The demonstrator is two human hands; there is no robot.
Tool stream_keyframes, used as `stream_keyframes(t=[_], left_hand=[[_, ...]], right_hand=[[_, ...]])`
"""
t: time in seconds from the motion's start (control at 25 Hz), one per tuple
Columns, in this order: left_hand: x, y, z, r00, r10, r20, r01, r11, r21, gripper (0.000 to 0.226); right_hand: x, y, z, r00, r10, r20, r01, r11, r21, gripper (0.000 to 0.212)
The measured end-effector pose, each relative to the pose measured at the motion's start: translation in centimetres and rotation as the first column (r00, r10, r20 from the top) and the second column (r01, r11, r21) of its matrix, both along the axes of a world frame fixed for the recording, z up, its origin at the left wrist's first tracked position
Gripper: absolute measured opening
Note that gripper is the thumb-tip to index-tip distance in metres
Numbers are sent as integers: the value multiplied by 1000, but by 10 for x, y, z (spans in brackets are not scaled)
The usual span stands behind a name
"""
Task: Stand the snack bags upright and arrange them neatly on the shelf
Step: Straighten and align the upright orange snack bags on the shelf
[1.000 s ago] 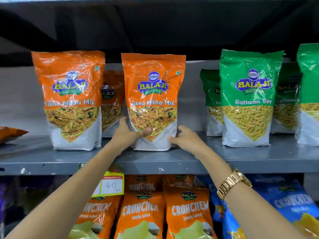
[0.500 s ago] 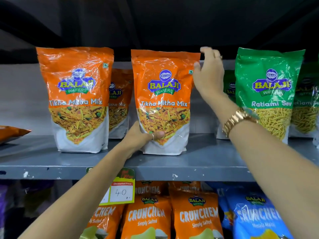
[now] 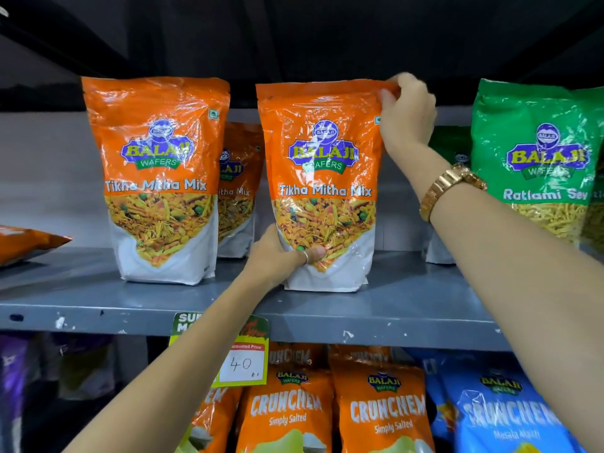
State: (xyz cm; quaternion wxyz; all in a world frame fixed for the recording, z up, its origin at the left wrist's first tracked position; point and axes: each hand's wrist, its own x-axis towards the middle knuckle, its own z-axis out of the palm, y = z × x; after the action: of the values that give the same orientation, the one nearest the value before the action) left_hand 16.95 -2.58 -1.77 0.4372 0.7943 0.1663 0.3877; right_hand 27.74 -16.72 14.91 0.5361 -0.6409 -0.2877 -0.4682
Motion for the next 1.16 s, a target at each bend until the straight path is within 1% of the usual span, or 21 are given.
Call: stream_keyframes(t=[0.08, 0.12, 0.2, 0.28, 0.32, 0.4, 0.44, 0.52, 0.56, 0.64, 0.68, 0.76, 0.84, 0.88, 0.92, 0.96, 1.0, 1.04, 1.08, 1.12, 1.16], left_hand=[[0, -1, -1, 1000, 22, 0, -22, 1000, 22, 81], [-1, -3, 0, 1000, 29, -3, -29, 999, 32, 81], [-2, -3, 0, 999, 38, -8, -37, 999, 36, 82], [-4, -5, 1, 999, 48, -11, -48, 998, 29, 79], [-4, -6, 1, 998, 53, -17, -53, 998, 31, 76], [-6, -8, 1, 998, 60, -29, -59, 997, 42, 70], [-9, -11, 1, 998, 58, -9, -57, 997, 42, 65], [-19, -17, 3, 990, 81, 117, -82, 997, 9, 57], [-26, -16, 5, 969, 137, 205, -141, 990, 6, 54], [-44, -9, 8, 883, 287, 371, -335, 940, 71, 42], [-55, -2, 10, 827, 349, 440, -435, 894, 109, 33], [-78, 15, 14, 711, 459, 533, -605, 786, 130, 22], [-99, 32, 19, 592, 589, 549, -740, 667, 82, 23], [-109, 40, 21, 535, 664, 521, -799, 599, 56, 27], [-118, 51, 20, 492, 725, 481, -840, 540, 46, 32], [-127, 59, 19, 484, 758, 437, -854, 518, 46, 38], [-134, 71, 16, 511, 763, 396, -842, 538, 48, 45], [-140, 81, 13, 567, 746, 349, -805, 592, 42, 53], [-145, 92, 10, 638, 710, 297, -748, 663, 21, 61], [-149, 102, 6, 704, 665, 249, -684, 729, -13, 69], [-152, 111, 3, 764, 611, 207, -610, 789, -76, 75]], right_hand=[[4, 2, -14, 975, 184, -124, -185, 983, 7, 33], [6, 2, -23, 942, 276, -189, -280, 960, 7, 34], [10, 3, -40, 871, 400, -285, -418, 908, -1, 35], [10, 2, -56, 828, 457, -325, -483, 876, 3, 37], [9, 0, -63, 820, 458, -342, -486, 874, 6, 38], [4, -1, -75, 842, 412, -347, -438, 899, 5, 42], [3, -2, -81, 889, 350, -295, -364, 931, 7, 44], [-2, -2, -90, 981, 178, -83, -174, 984, 49, 38], [-4, -1, -94, 992, 112, 49, -116, 990, 81, 32], [-12, 1, -96, 958, 55, 280, -87, 991, 101, 20], [-19, 4, -97, 933, 68, 354, -101, 992, 75, 18], [-35, 14, -101, 894, 146, 425, -145, 989, -35, 16], [-54, 29, -108, 859, 222, 462, -171, 974, -151, 15], [-63, 38, -112, 845, 266, 463, -191, 960, -204, 14], [-74, 48, -115, 835, 320, 447, -220, 940, -261, 14], [-84, 59, -119, 827, 382, 412, -252, 908, -335, 13], [-93, 69, -121, 823, 444, 355, -279, 860, -428, 14], [-100, 79, -123, 830, 486, 274, -296, 800, -522, 14], [-107, 88, -123, 853, 494, 168, -308, 737, -602, 16], [-113, 97, -121, 881, 473, 29, -338, 670, -661, 20], [-118, 102, -120, 891, 434, -136, -398, 600, -694, 29]])
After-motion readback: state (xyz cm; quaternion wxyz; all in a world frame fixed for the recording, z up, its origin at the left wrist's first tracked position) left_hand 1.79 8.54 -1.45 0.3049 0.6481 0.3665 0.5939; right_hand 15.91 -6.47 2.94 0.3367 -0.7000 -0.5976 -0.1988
